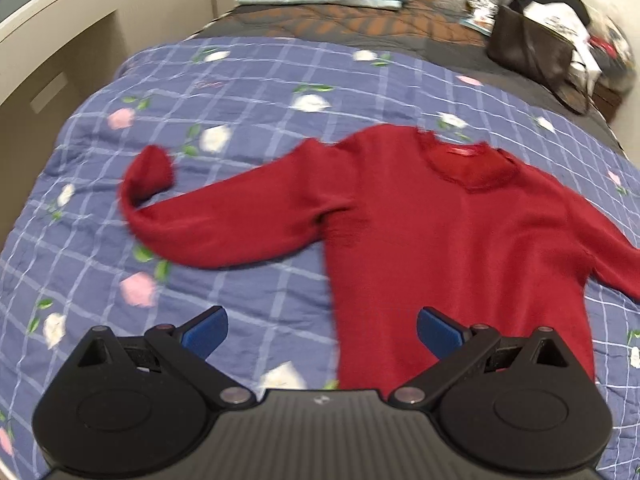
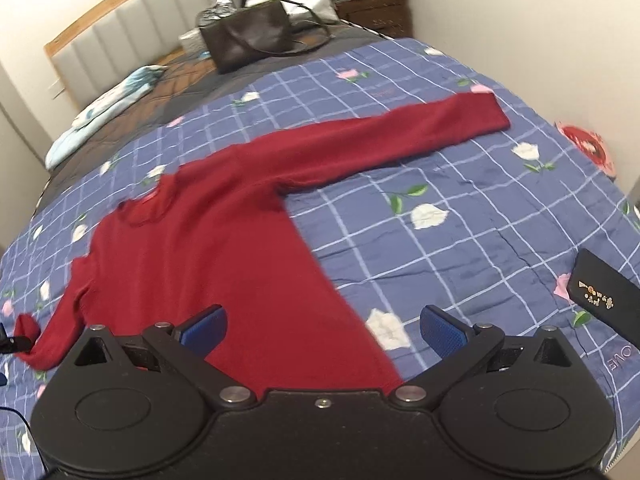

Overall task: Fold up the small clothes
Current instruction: 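Move the right gripper to the sweater sleeve cuff and open it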

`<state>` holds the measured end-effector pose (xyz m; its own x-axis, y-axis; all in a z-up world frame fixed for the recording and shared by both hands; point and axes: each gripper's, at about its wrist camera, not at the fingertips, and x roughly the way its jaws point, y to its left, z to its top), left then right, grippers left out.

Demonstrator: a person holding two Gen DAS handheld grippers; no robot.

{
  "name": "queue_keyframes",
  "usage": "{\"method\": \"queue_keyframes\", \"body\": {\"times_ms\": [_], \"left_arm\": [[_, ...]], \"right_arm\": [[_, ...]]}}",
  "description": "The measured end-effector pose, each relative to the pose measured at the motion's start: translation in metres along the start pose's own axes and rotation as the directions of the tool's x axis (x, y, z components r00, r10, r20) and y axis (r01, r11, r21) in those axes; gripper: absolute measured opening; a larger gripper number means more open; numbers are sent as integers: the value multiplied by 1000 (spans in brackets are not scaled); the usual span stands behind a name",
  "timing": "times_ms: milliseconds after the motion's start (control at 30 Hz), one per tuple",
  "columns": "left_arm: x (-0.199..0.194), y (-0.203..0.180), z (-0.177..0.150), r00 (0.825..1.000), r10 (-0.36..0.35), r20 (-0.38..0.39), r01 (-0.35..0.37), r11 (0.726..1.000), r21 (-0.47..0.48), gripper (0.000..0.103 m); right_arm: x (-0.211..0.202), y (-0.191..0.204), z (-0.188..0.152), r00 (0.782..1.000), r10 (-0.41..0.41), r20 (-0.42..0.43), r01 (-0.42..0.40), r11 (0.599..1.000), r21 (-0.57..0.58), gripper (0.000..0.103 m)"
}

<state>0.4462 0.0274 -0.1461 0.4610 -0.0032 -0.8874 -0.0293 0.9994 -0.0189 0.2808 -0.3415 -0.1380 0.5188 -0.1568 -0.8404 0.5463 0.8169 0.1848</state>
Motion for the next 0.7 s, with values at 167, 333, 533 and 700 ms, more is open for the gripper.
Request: {"method": "queue_keyframes", "body": {"times_ms": [167,333,533,700], "left_arm": [[23,-66,11,1000,-22,20,21,999,50,103],[42,-135,15,997,-68,24,66,995,74,103],[63,-218,2,990,-134,31,127,978,168,103],[82,-270,-8,989,-140,45,122,951,283,103]], "right_arm": [[32,-41,27,1000,-1,-5,1,1000,30,102],[68,-86,67,1000,2,-12,-2,998,61,102],[111,-148,125,1000,-17,16,16,995,102,99],[156,-205,167,999,-39,31,32,979,200,90]]}}
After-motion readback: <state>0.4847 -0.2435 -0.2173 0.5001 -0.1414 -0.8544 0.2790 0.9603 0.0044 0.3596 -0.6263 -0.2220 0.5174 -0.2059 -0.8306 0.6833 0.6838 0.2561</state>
